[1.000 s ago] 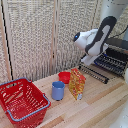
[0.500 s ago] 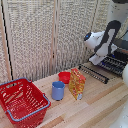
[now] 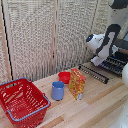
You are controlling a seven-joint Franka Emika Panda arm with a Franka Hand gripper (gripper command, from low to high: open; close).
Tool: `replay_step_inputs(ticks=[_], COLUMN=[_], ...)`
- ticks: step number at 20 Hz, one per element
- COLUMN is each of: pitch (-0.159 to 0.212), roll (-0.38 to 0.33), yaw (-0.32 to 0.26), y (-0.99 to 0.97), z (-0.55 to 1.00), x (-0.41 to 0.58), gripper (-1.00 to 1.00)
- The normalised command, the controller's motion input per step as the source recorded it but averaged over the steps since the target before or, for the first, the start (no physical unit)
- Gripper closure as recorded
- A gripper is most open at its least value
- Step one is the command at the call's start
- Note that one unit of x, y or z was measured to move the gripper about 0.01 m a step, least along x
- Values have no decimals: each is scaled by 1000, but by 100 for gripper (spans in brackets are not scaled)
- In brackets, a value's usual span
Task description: Extend the gripper towards the oven tray handle. Grasp the handle and carefully pull the tray out of the oven. Move the gripper above the red bowl. Grab the red bowl gently. Lift the bowl and place it onto the oven tray.
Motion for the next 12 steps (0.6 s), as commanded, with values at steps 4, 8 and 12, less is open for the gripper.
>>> replay_step_inputs(ticks=[4, 8, 12], pitch=[3, 0, 5], roll=[-18, 0, 0], yaw=[72, 23, 0], y=[-311, -269, -94], z=[2, 33, 6], x=[0, 0, 0], gripper=[100, 100, 100])
